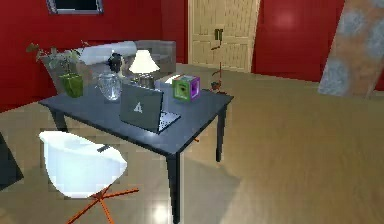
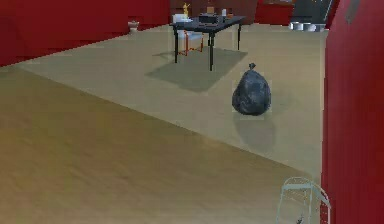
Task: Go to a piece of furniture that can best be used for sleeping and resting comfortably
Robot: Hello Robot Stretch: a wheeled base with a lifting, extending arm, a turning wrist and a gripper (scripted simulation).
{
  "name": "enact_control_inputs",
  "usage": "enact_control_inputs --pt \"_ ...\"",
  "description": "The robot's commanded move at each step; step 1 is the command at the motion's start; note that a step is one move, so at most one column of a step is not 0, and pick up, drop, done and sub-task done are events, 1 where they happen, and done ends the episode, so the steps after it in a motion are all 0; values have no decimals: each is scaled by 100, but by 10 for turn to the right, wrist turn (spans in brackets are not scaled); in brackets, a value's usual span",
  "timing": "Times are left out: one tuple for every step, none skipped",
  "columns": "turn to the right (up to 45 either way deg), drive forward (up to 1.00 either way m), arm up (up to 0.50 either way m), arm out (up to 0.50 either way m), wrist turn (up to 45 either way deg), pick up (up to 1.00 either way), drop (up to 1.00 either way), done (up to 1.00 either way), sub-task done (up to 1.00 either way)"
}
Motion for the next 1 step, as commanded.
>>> enact_control_inputs --pt "30 0 0 0 0 0 0 0 0"
